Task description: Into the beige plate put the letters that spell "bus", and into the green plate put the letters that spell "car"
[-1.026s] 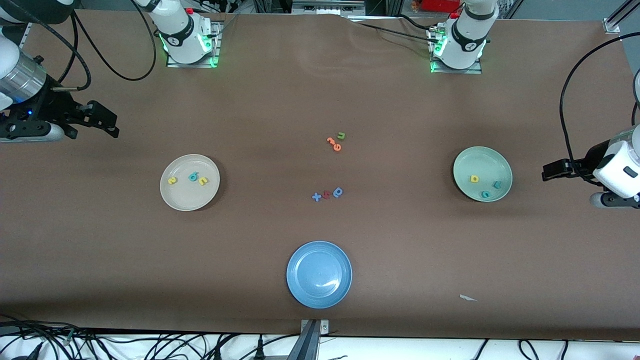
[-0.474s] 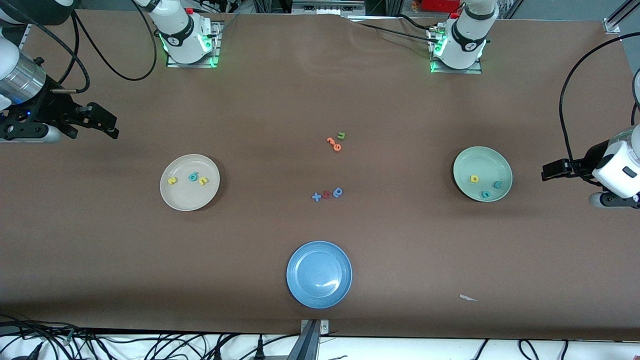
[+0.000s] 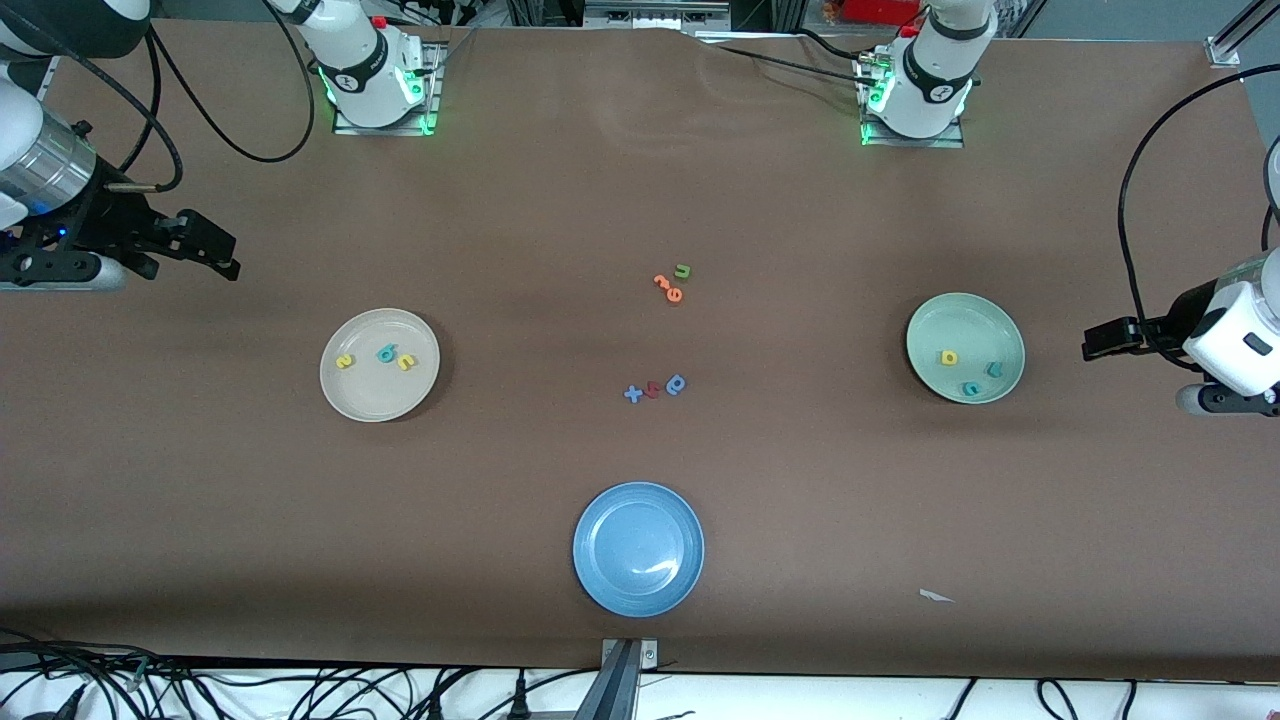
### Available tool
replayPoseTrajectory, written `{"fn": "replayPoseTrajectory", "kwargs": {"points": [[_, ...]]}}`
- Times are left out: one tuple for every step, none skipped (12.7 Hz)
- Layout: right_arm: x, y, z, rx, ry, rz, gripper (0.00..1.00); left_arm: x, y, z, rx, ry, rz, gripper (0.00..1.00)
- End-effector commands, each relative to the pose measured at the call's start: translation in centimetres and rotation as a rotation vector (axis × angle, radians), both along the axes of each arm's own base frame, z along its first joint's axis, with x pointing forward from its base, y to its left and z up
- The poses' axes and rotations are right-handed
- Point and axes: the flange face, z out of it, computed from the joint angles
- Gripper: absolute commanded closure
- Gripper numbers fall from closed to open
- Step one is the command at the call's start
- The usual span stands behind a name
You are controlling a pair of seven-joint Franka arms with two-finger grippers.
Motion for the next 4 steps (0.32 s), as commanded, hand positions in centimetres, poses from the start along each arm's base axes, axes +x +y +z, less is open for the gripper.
{"fn": "replayPoseTrajectory", "kwargs": {"points": [[0.09,0.07,0.3,-0.012,-0.003,-0.009,0.0,-0.36,-0.21,0.13,0.02,0.009,-0.023,0.01],[0.09,0.07,0.3,-0.012,-0.003,-0.009,0.0,-0.37,-0.22,0.06,0.02,0.01,-0.022,0.01],[0.09,0.07,0.3,-0.012,-0.003,-0.009,0.0,-0.45,-0.38,-0.29,0.02,0.018,-0.025,0.01],[0.08,0.07,0.23,-0.012,-0.001,-0.011,0.0,-0.45,-0.38,-0.3,0.02,0.018,-0.025,0.01]]}}
